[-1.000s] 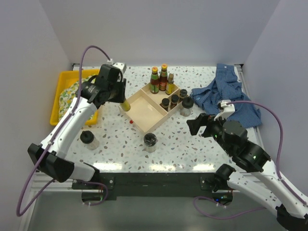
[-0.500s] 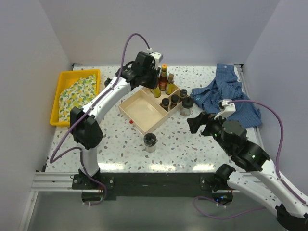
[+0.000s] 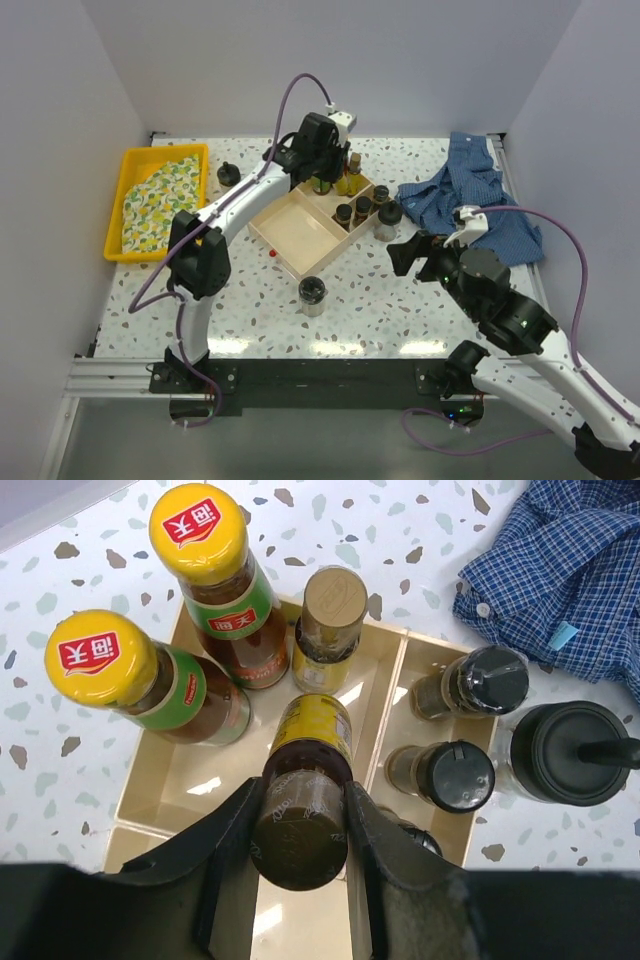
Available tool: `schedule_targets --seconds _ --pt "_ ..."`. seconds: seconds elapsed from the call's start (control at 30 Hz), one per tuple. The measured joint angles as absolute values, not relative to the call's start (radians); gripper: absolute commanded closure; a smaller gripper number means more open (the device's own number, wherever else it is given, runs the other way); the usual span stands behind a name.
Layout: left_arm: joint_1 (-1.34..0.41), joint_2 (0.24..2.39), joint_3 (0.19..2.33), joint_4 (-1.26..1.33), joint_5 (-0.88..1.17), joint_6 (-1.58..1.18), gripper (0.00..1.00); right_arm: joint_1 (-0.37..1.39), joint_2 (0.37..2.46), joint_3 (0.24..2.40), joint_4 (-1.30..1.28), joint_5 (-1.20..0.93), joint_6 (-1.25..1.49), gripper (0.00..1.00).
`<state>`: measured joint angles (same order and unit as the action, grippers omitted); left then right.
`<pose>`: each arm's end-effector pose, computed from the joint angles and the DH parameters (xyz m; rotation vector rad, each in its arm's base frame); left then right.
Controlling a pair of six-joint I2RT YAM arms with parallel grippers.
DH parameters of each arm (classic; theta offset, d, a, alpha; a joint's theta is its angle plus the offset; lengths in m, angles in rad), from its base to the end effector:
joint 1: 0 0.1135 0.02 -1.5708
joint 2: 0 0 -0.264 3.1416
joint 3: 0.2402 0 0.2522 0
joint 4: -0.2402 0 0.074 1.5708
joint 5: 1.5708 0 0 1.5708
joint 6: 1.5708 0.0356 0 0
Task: Organize the condiment bottles
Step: Place the bottle in the storage box.
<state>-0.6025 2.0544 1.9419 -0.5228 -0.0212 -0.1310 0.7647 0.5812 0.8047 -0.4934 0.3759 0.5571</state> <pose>0.3968 -0.2720 0.3143 0.5099 2.1738 -0.3823 0.1015 0.0793 0.3427 0.0743 1.8598 0.5838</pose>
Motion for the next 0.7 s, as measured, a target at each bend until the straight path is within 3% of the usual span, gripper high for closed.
schedule_targets --seconds 0.2,0.37,0.7 --pt "-0.603 2.116 1.942 -0.471 -0.020 -0.111 0.99 0.765 0.603 0.804 -0.493 0.376 0.569 0.07" --pt "-0.605 2.181 1.950 -0.451 -0.040 -0.103 0.89 0.765 0.618 0.794 -0.494 0.386 0.569 0.06" --pt "-0.612 2.209 1.987 -0.445 -0.073 -0.081 0.43 0.765 0.620 0.794 -0.494 0.414 0.560 0.05"
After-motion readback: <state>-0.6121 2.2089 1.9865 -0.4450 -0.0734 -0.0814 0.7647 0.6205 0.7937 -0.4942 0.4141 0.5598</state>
